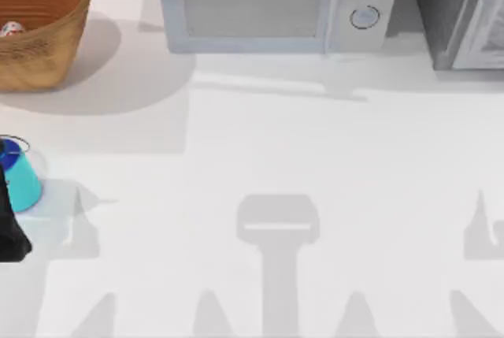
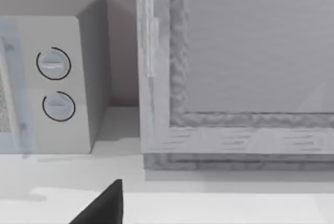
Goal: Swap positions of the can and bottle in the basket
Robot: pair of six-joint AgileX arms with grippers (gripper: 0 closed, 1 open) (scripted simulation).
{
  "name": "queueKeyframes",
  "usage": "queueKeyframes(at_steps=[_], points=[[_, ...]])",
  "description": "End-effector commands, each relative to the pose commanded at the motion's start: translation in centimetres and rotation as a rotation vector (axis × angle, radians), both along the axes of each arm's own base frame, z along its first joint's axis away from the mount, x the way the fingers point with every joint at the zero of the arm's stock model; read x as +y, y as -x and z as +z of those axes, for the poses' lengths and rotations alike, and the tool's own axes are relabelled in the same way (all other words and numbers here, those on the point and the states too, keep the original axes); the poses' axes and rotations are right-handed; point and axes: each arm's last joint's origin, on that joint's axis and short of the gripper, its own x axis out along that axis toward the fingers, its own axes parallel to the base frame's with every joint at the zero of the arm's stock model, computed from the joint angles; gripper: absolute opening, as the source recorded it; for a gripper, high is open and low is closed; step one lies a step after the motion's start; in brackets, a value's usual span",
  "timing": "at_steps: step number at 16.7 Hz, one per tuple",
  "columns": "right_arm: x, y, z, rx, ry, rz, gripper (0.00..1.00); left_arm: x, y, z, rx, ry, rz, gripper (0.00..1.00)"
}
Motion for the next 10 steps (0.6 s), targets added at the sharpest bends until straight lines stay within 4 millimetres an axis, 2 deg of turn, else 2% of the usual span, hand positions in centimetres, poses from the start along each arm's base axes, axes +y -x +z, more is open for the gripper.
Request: queueKeyframes(at_steps=[5,7,10], points=[[0.0,0.0,0.0,0.0,0.0,0.0,1.0,0.1,-0.1,0.8,0.042,-0.002,0.009,1.0],[0.0,0.0,0.0,0.0,0.0,0.0,1.0,0.2,-0.3,2.3,0.099,-0.006,0.014,1.0],[0.0,0.0,0.0,0.0,0.0,0.0,1.0,0.4,-1.3,5.9,0.202,-0.013,0.01,1.0]])
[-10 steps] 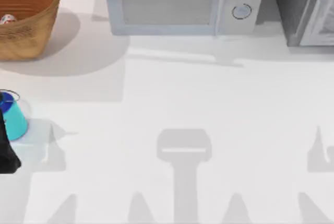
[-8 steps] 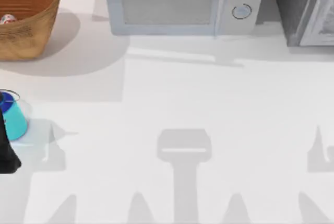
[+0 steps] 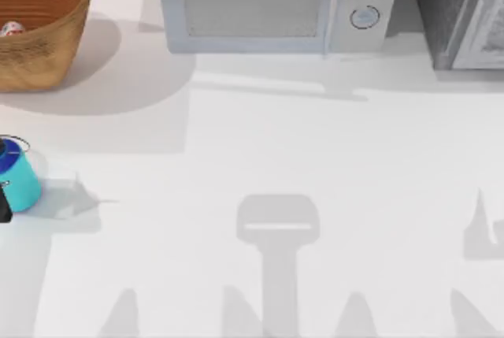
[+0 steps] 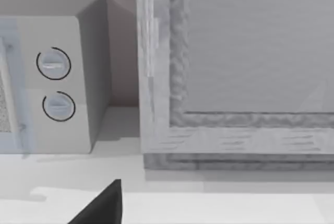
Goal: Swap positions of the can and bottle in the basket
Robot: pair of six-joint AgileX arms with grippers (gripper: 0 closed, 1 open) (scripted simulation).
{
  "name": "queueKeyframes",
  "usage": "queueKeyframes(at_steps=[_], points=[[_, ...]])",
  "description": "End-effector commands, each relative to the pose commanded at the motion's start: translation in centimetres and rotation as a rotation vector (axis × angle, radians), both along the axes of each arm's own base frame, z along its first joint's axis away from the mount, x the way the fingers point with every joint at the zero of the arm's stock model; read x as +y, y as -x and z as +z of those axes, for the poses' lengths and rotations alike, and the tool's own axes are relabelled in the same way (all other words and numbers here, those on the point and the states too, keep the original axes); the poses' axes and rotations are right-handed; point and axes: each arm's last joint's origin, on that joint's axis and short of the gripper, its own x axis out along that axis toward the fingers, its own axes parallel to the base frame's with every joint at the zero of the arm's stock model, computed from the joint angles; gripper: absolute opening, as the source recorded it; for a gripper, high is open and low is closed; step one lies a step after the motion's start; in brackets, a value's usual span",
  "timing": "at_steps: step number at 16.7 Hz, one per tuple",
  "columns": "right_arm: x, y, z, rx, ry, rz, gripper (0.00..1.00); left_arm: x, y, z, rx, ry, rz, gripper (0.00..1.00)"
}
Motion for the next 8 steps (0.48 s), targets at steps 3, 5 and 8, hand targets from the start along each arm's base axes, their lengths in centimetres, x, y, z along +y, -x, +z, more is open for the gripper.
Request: queueKeyframes(at_steps=[3,5,8], points=[[0.0,0.0,0.0,0.0,0.0,0.0,1.0,0.3,-2.4,4.6,0.119,-0.003,-0.017,1.0],[0.0,0.0,0.0,0.0,0.0,0.0,1.0,0.6,-5.0,7.8,0.206,-0.001,-0.032,1.0],[0.0,0.0,0.0,0.0,0.0,0.0,1.0,1.4,-10.4,11.6,0.345,0.011,-0.059,1.0]])
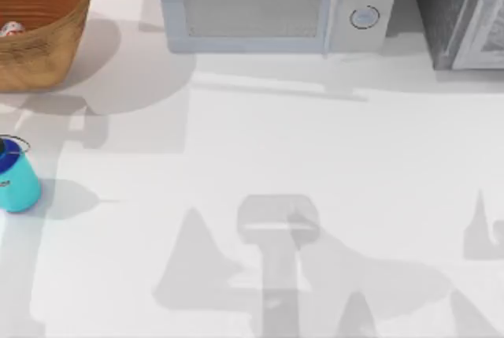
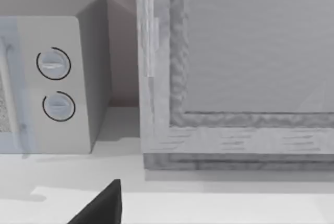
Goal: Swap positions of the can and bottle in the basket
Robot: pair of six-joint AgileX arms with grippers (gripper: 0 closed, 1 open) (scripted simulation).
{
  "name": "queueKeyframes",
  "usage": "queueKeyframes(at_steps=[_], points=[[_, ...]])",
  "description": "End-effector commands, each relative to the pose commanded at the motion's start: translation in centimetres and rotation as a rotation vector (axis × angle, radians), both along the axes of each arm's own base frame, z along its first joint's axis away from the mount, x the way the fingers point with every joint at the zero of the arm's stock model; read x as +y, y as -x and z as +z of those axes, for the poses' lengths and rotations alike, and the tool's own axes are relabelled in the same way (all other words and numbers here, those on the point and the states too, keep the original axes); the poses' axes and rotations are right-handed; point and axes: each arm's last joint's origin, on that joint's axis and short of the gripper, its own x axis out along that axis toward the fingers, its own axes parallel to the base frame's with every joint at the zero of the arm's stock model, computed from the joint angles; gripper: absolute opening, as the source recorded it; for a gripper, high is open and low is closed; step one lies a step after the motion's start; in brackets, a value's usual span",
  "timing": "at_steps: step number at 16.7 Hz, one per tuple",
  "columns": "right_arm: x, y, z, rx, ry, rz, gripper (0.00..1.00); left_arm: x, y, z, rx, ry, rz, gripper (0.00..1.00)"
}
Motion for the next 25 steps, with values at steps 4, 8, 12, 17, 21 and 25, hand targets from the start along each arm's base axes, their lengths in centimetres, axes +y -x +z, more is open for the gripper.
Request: queueKeyframes(at_steps=[4,8,12,17,21,25], points=[[0.0,0.0,0.0,0.0,0.0,0.0,1.0,1.7,-9.1,2.0,0.194,0.031,-0.029,1.0],[0.0,0.0,0.0,0.0,0.0,0.0,1.0,4.0,-18.3,-0.4,0.383,0.076,-0.048,1.0],[0.0,0.0,0.0,0.0,0.0,0.0,1.0,6.3,-25.0,-6.0,0.548,0.128,-0.056,1.0],[0.0,0.0,0.0,0.0,0.0,0.0,1.0,8.5,-29.0,-13.1,0.694,0.181,-0.055,1.0],[0.0,0.0,0.0,0.0,0.0,0.0,1.0,9.1,-29.7,-15.3,0.733,0.197,-0.053,1.0],[0.0,0.0,0.0,0.0,0.0,0.0,1.0,9.1,-29.7,-15.3,0.733,0.197,-0.053,1.0]])
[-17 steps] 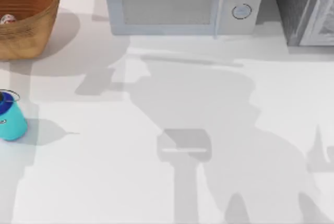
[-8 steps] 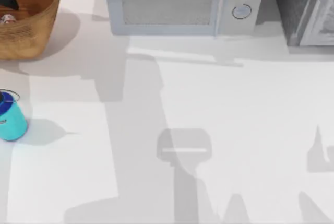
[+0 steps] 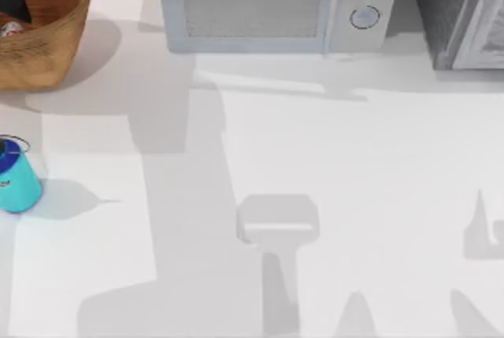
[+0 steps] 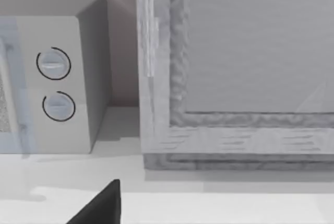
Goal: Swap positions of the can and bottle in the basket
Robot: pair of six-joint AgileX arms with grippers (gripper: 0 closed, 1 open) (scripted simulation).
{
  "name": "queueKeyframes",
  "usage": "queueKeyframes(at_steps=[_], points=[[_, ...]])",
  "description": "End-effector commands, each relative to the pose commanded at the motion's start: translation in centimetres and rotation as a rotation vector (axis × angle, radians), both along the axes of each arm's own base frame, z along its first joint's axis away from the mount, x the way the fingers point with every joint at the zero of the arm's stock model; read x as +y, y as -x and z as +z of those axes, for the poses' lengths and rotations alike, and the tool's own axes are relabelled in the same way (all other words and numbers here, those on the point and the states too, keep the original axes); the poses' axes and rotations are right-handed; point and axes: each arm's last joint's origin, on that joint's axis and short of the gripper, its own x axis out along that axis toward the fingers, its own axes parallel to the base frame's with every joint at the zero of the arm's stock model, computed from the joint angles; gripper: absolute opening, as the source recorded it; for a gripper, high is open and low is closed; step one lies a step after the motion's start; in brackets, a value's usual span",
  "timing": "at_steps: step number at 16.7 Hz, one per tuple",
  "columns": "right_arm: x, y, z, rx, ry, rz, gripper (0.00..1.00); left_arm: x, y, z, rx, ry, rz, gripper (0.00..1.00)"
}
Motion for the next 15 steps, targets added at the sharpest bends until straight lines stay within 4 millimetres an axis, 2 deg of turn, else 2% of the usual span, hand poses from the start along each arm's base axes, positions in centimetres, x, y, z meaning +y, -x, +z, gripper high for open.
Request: queueKeyframes(at_steps=[1,2,11,15], points=[[0.0,0.0,0.0,0.0,0.0,0.0,1.0,-0.6,-0.1,1.2,-0.034,-0.006,-0.014,1.0],[0.0,0.0,0.0,0.0,0.0,0.0,1.0,-0.6,-0.1,1.0,-0.028,-0.005,-0.012,1.0],[0.0,0.0,0.0,0.0,0.0,0.0,1.0,-1.2,-1.5,-4.5,0.0,0.0,0.0,1.0],[0.0,0.0,0.0,0.0,0.0,0.0,1.0,-1.4,-1.7,-5.6,0.0,0.0,0.0,1.0]])
